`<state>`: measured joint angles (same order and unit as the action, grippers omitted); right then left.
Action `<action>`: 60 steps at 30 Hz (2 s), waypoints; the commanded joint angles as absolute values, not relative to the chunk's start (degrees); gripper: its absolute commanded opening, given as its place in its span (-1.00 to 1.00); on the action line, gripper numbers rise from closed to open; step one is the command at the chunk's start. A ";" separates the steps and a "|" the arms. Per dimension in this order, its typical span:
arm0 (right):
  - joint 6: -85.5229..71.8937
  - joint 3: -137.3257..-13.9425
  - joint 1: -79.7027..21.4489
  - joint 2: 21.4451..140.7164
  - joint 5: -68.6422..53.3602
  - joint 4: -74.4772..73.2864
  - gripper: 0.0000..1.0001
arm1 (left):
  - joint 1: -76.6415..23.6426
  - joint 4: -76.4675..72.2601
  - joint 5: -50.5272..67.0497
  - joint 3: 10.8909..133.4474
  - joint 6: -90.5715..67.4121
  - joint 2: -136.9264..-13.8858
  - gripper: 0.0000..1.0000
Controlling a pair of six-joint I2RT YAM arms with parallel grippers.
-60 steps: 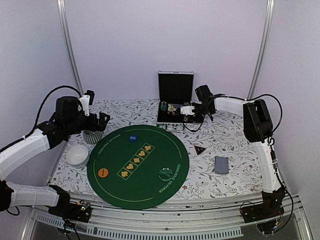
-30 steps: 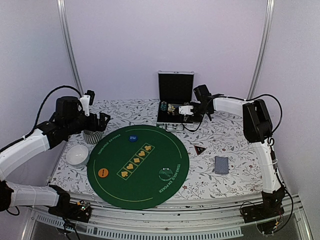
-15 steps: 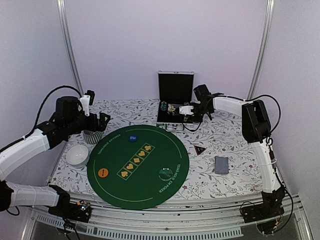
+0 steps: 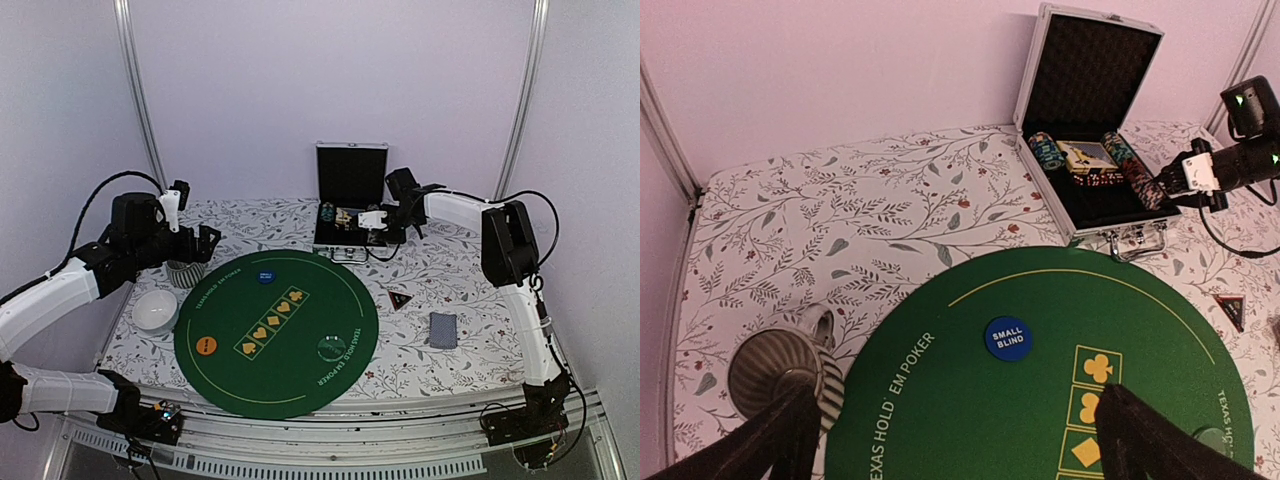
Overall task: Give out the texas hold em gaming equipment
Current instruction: Move the chip case to the center of the board.
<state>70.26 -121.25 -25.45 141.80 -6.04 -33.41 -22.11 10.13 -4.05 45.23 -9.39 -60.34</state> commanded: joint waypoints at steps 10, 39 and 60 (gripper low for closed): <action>72.37 -121.15 -27.00 149.19 -7.55 -39.69 -0.28 | -21.49 9.18 -3.37 44.47 -8.88 -60.07 0.96; 62.86 -118.92 -27.07 140.83 -10.08 -29.83 -0.41 | -21.53 9.16 -3.08 44.47 -8.88 -60.03 0.96; 33.51 -110.93 -24.28 131.64 -24.92 -15.49 0.19 | -21.51 9.16 -3.06 44.47 -8.77 -59.75 0.96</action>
